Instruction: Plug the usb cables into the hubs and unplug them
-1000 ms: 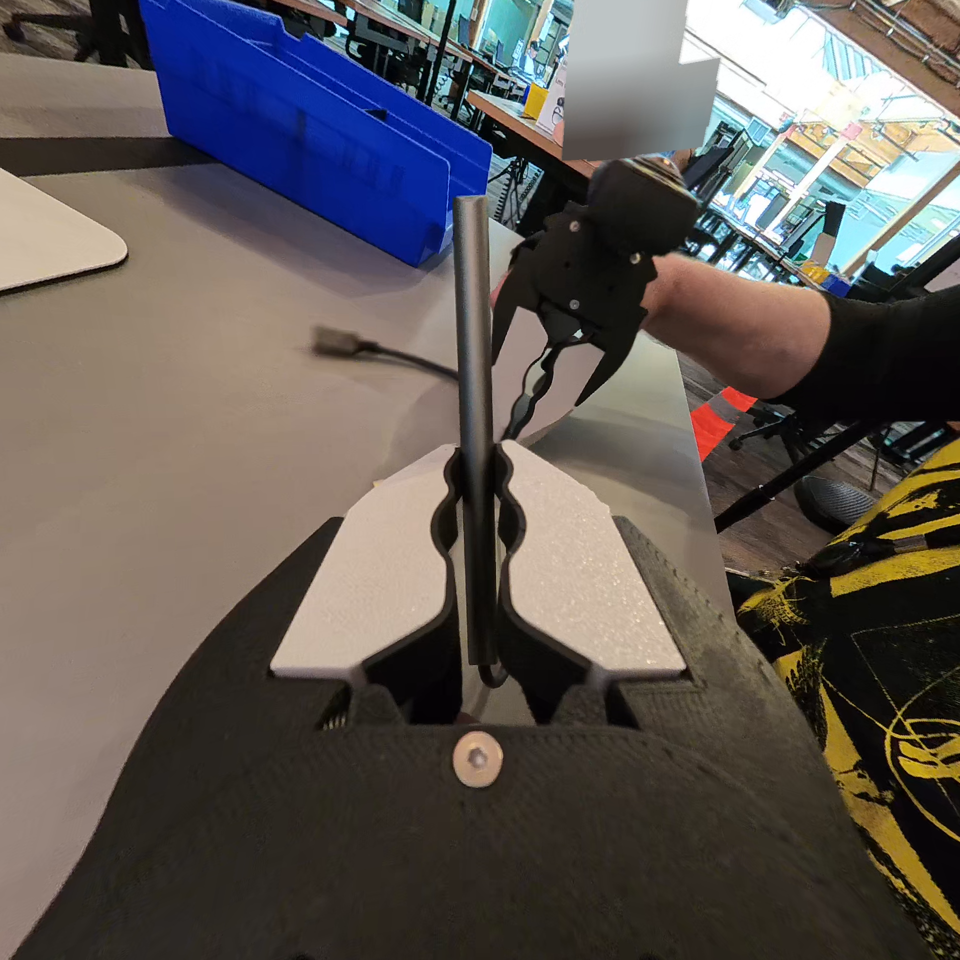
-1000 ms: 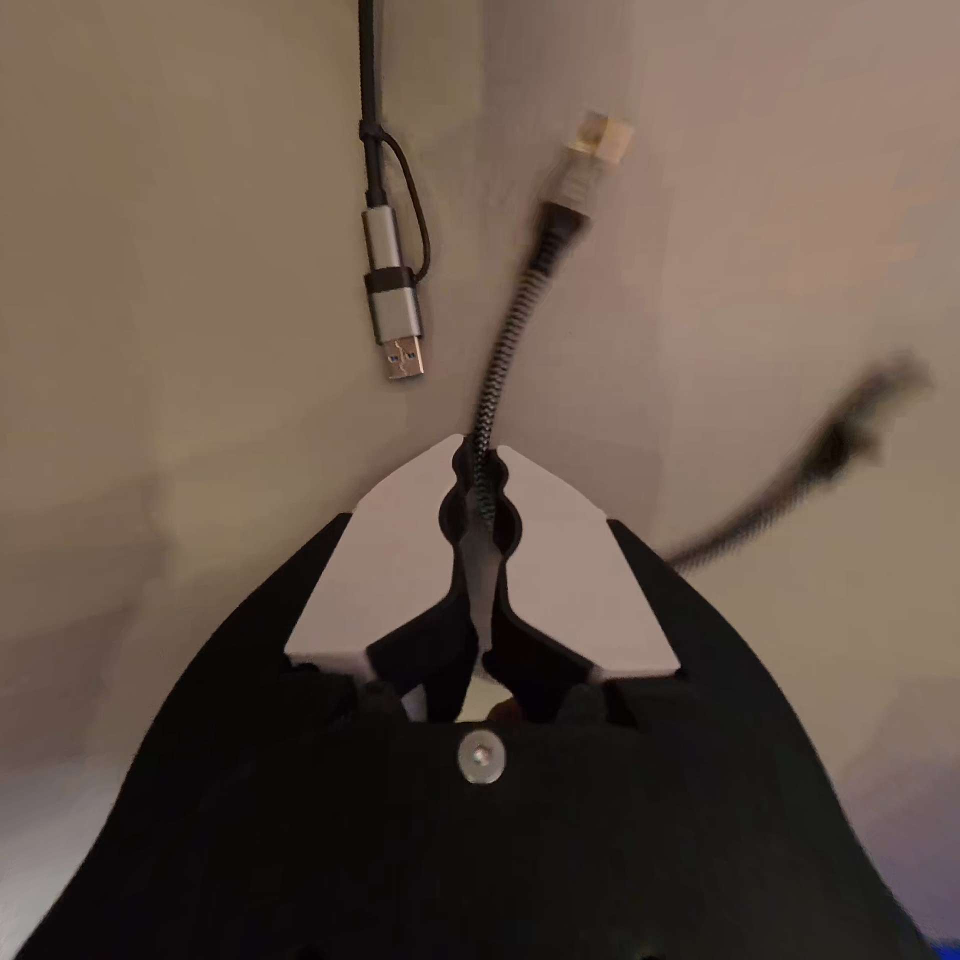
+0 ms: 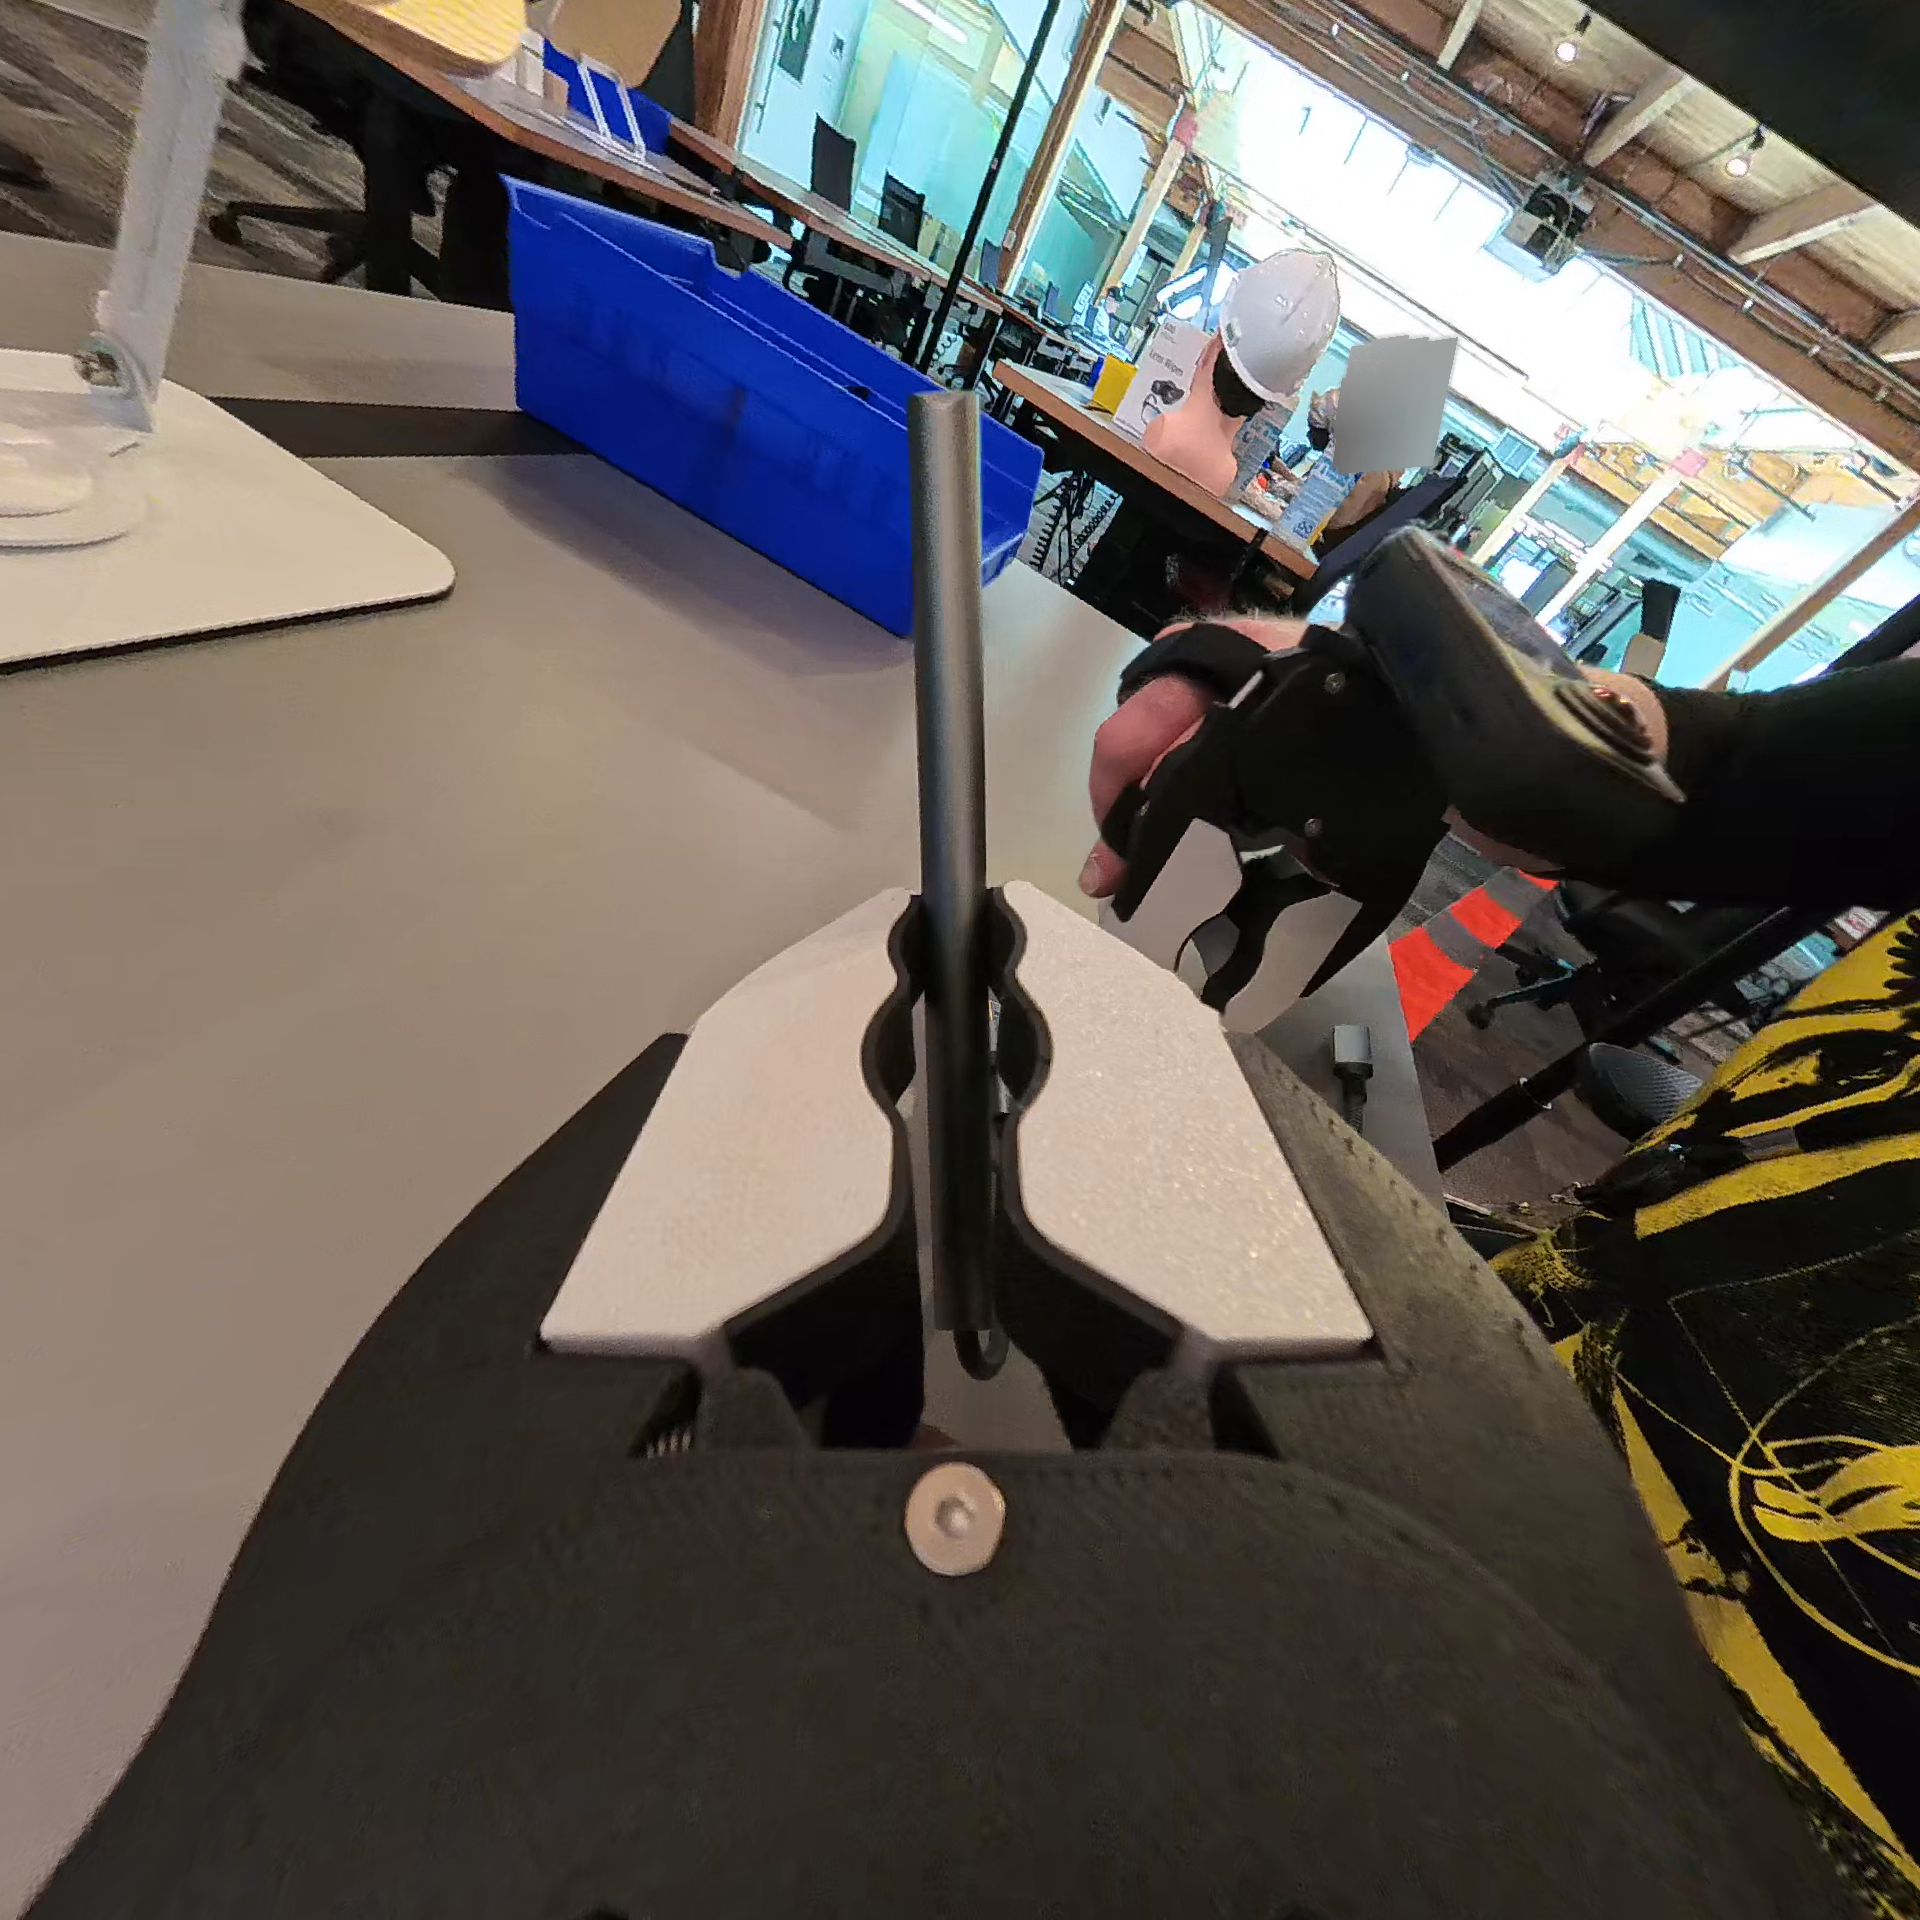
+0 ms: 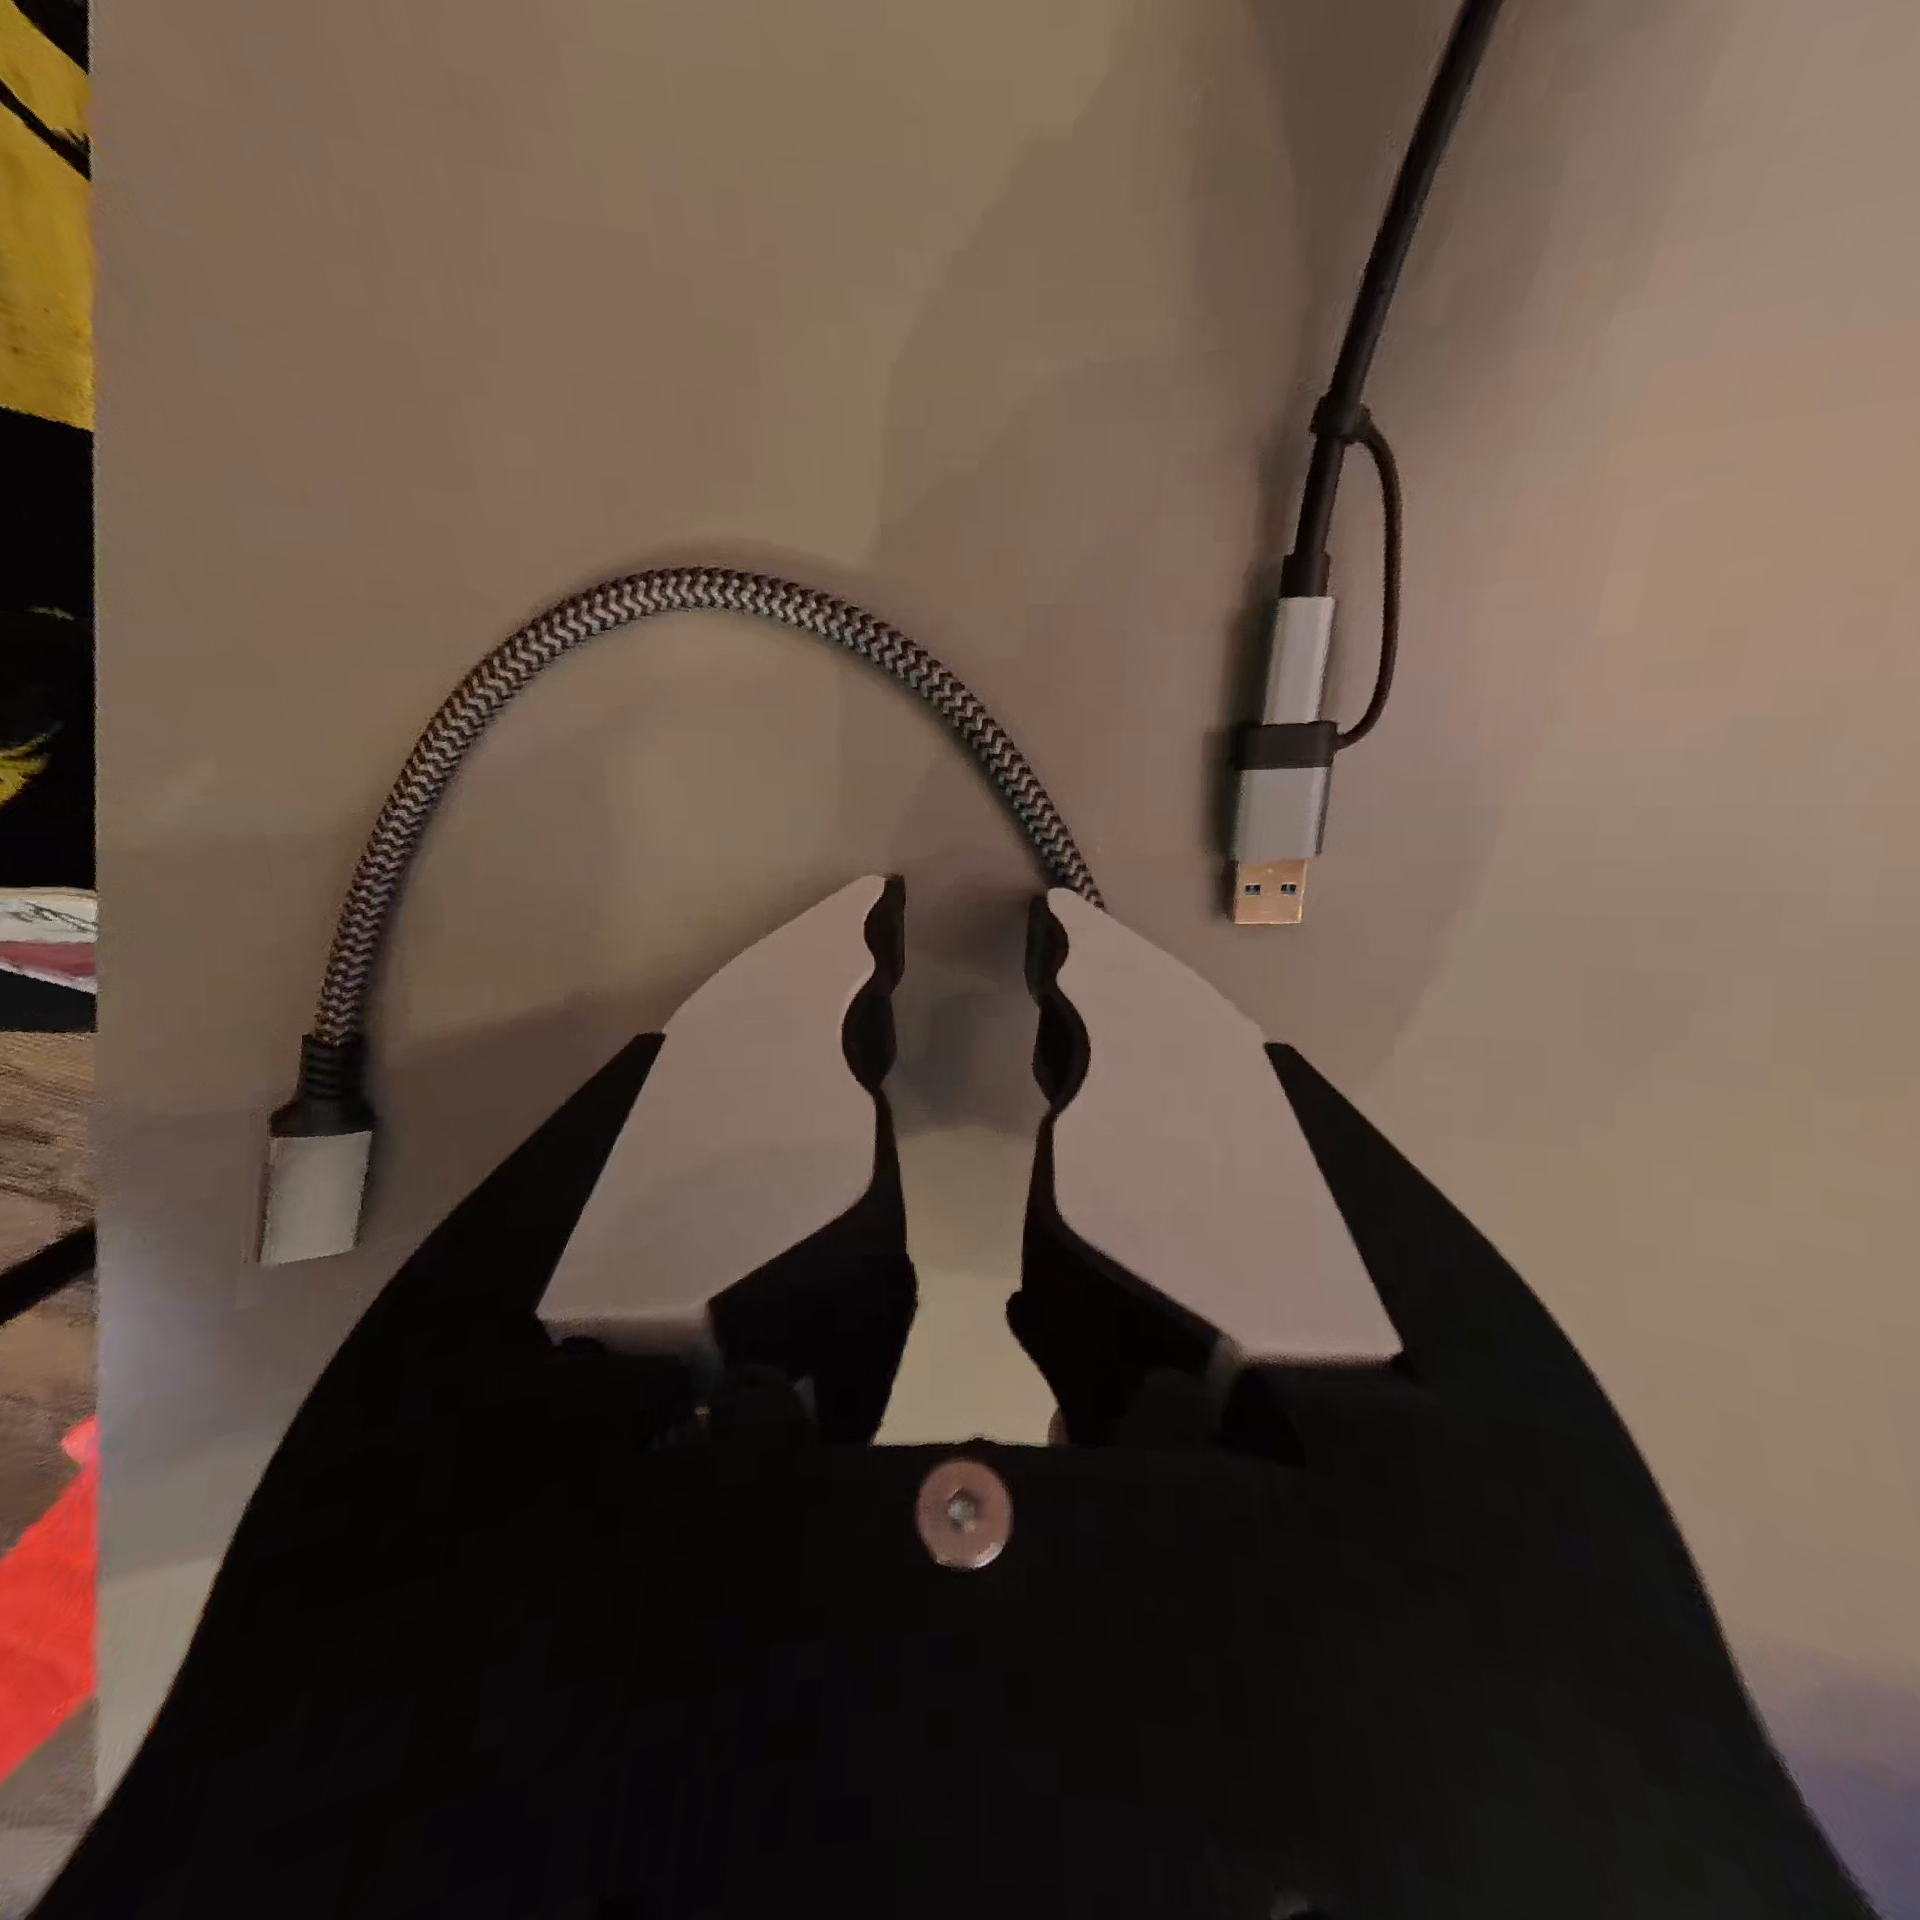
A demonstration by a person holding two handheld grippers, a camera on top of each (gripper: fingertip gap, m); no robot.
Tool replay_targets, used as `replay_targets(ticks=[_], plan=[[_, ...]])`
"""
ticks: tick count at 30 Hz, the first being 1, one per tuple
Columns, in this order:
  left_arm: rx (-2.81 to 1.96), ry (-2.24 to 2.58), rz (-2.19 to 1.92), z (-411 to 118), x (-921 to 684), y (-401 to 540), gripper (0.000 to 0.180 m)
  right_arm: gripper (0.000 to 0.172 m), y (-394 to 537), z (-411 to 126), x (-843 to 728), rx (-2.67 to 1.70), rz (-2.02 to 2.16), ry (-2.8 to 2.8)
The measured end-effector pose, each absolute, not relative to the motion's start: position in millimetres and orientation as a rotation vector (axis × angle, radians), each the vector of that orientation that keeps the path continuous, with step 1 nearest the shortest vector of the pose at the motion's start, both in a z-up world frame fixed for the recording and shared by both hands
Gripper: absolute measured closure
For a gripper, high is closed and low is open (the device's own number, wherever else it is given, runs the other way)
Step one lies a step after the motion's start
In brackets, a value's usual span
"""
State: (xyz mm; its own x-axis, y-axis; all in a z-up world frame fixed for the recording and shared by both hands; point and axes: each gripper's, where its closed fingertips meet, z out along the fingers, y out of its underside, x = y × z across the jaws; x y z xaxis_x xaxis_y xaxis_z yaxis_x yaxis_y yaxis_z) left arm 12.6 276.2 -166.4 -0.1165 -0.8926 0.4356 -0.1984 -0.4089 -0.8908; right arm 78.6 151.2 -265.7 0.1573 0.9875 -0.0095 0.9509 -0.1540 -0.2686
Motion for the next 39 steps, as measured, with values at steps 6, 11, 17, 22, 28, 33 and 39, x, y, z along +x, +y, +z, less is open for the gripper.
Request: replay_targets(ticks=[6,11,17,22,28,33,39], plan=[[-1.584,1.196,-1.564,-163,8,288,0.170,0.153,161,-252,67,-2.139,0.288,-1.941],[-1.586,1.198,-1.557,-163,6,288,0.170,0.164,159,-268,66,-2.179,0.341,-2.079],[-1.584,1.170,-1.543,-160,-2,296,0.170,0.169,166,-262,63,-2.141,0.448,-2.010],[-1.583,1.102,-1.509,-153,-13,313,0.170,0.169,215,-202,86,-2.061,0.195,-1.767],[-1.573,1.021,-1.469,-142,-29,332,0.170,0.170,288,-116,177,-1.972,-0.530,-1.379],[-1.575,1.009,-1.467,-142,-31,334,0.170,0.169,286,-115,196,-1.751,-1.088,-1.330],[-1.584,1.034,-1.470,-147,-25,328,0.170,0.172,237,-217,151,-1.777,-1.061,-1.477]])
